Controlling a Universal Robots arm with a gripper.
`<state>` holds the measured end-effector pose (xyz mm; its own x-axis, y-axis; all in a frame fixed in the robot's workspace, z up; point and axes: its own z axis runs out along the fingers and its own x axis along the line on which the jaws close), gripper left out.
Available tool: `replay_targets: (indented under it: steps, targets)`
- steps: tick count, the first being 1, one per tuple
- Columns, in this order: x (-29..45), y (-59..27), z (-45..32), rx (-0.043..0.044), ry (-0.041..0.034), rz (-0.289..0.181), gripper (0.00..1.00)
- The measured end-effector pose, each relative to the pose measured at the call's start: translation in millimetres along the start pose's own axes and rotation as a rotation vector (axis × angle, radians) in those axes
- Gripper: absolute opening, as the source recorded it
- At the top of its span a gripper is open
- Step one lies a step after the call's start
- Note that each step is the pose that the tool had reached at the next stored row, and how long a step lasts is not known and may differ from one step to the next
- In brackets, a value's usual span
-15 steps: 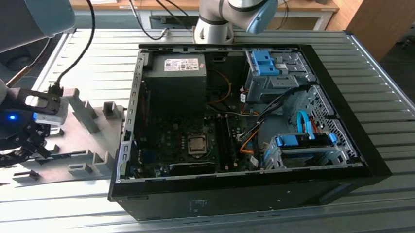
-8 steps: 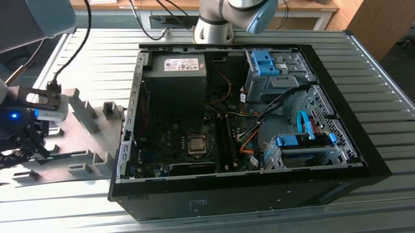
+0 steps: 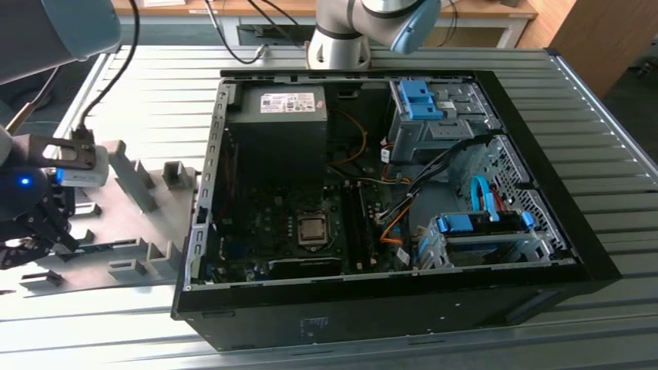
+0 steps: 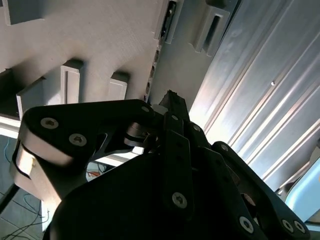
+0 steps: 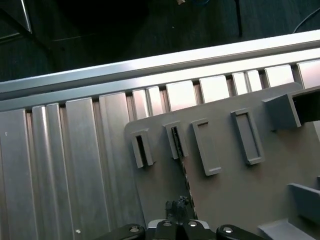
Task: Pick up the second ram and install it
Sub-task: 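Pick up the second ram and move it above second insertion slot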
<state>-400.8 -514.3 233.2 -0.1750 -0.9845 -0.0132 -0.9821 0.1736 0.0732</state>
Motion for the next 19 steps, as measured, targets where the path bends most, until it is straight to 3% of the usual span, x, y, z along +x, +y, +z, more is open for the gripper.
replay_targets:
  steps: [19]
  targets:
    - [0.0,0.0,0.0,-0.0023,0.0127,-0.174,0.11]
